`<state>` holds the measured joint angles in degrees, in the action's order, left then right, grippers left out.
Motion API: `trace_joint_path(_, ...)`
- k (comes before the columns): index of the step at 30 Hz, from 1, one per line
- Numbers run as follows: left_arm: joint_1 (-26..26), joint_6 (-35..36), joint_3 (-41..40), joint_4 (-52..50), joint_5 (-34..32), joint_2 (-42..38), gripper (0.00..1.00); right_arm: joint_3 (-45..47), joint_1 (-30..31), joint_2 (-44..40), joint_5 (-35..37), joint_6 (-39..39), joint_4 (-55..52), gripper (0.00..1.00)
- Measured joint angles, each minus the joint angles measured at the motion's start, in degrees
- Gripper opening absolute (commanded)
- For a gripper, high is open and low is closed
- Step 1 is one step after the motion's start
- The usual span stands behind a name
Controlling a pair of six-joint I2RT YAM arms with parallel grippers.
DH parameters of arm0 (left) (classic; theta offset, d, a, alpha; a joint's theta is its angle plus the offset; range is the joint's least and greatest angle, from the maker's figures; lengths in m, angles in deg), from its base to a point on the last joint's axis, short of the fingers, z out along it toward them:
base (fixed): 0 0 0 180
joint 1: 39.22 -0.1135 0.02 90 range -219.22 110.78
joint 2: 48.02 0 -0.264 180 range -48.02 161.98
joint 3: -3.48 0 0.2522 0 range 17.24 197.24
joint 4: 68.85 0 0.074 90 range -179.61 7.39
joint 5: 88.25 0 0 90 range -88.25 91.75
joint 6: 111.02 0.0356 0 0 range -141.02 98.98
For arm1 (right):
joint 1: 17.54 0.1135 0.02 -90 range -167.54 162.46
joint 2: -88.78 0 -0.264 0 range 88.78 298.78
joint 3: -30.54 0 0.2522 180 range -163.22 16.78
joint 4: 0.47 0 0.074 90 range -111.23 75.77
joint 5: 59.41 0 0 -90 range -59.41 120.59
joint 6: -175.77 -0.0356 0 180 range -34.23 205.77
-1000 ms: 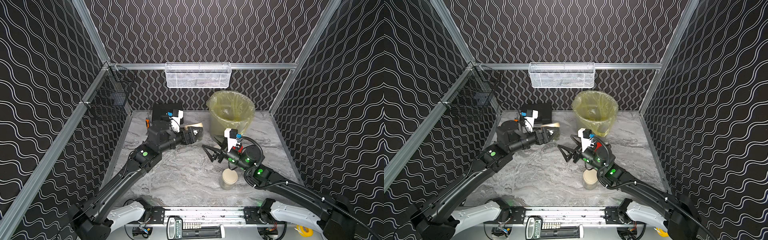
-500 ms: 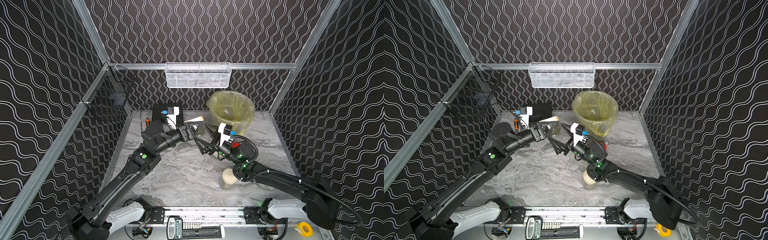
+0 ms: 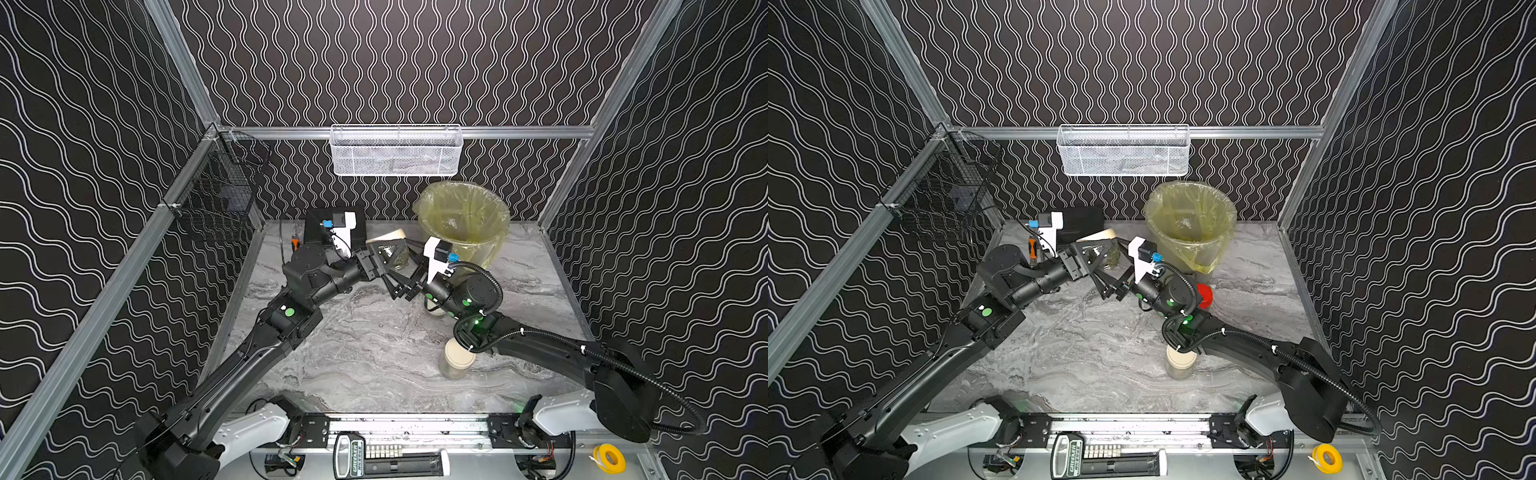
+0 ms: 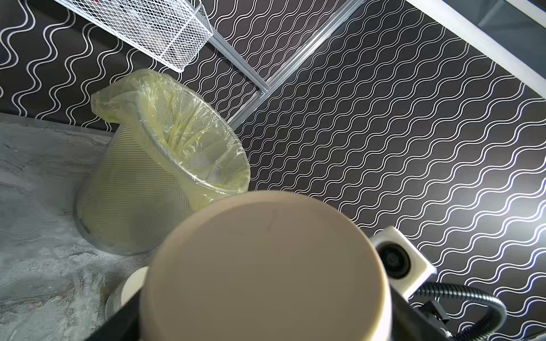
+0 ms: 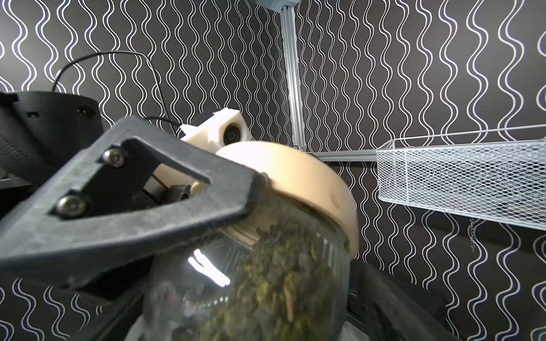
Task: Empty moldy tea leaves from jars
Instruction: Pick up the jar from the center of the board, then unscrew the lid from the jar.
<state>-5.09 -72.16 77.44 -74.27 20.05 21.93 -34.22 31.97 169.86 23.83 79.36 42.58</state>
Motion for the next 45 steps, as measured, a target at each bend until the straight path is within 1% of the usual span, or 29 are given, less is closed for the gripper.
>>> trace_joint_path(3, 0.00, -1.20, -0.26, 1.27, 0.20, 0.28, 0.24, -1.64, 0.04, 0.87, 0.31, 0.09, -0.07, 0.98)
trace_joint_path(5, 0.00, -1.20, -0.70, 2.36, 0.68, 0.68, 0.24, -2.45, 0.02, 1.27, 0.74, 0.55, -0.09, 0.94)
trace_joint_path(8, -0.13, -1.60, -1.40, 3.67, 0.52, 0.81, 0.24, -3.37, 0.02, 1.64, 0.87, 0.94, -1.11, 0.81)
trace_joint_path(11, -0.15, -1.57, -1.42, 4.81, 0.15, 0.66, 0.24, -3.89, 0.04, 1.60, 0.92, 0.92, -1.27, 0.64)
trace_joint_path(12, -0.15, -1.57, -1.40, 4.79, 0.04, 0.48, 0.28, -3.91, 0.07, 1.51, 0.87, 1.05, -1.25, 0.61)
trace_joint_path(13, -0.15, -1.55, -1.40, 4.61, 0.02, 0.33, 0.35, -3.91, 0.15, 1.40, 0.87, 1.07, -1.31, 0.57)
trace_joint_path(14, -0.15, -1.55, -1.33, 4.39, 0.04, 0.22, 0.51, -3.87, 0.20, 1.20, 0.87, 1.14, -1.46, 0.54)
trace_joint_path(15, -0.13, -1.49, -1.22, 4.22, 0.20, 0.11, 0.69, -3.65, 0.20, 0.92, 0.81, 1.29, -1.51, 0.51)
trace_joint_path(16, -0.09, -1.11, -0.98, 3.85, 0.50, 0.04, 0.81, -3.34, 0.20, 0.59, 0.72, 1.44, -1.51, 0.49)
trace_joint_path(17, -0.04, -0.94, -0.63, 3.23, 0.85, -0.04, 0.89, -2.93, 0.20, 0.11, 0.66, 1.60, -1.49, 0.46)
trace_joint_path(18, -0.04, -0.39, -0.09, 2.16, 1.49, -0.11, 0.96, -2.43, 0.20, -0.46, 0.33, 2.03, -1.49, 0.44)
trace_joint_path(19, -0.04, 0.44, 0.50, 1.27, 1.75, -0.20, 0.99, -2.03, 0.17, -0.96, -0.11, 2.60, -1.49, 0.41)
trace_joint_path(21, -0.04, 2.03, 2.40, -0.98, 1.97, -0.74, 0.99, -1.01, -0.09, -2.27, -0.22, 3.17, -1.55, 0.35)
trace_joint_path(24, -0.17, 5.66, 5.51, -4.92, 1.33, -1.92, 0.98, 0.33, -0.13, -4.70, -0.26, 4.13, -1.75, 0.29)
trace_joint_path(28, -0.48, 12.09, 10.88, -10.51, 0.66, -3.17, 0.99, 2.23, -0.39, -7.58, -1.11, 5.33, -4.04, 0.27)
trace_joint_path(31, -0.94, 18.34, 16.63, -16.61, 0.81, -2.93, 0.99, 3.89, -0.68, -10.03, -1.99, 5.64, -6.45, 0.26)
trace_joint_path(35, -1.51, 27.52, 25.03, -26.80, 5.73, 0.87, 0.99, 5.57, -1.55, -13.64, -5.01, 6.36, -9.29, 0.24)
trace_joint_path(38, -2.19, 31.95, 27.58, -33.11, 8.74, 3.85, 0.99, 6.47, -2.38, -15.69, -6.12, 7.54, -10.80, 0.23)
trace_joint_path(41, -3.21, 32.94, 27.45, -36.83, 13.33, 5.88, 0.99, 6.95, -3.28, -16.98, -8.02, 8.28, -12.15, 0.21)
trace_joint_path(45, -3.56, 32.04, 25.53, -35.12, 21.14, 7.15, 0.99, 7.04, -4.46, -17.55, -11.47, 8.33, -13.14, 0.21)
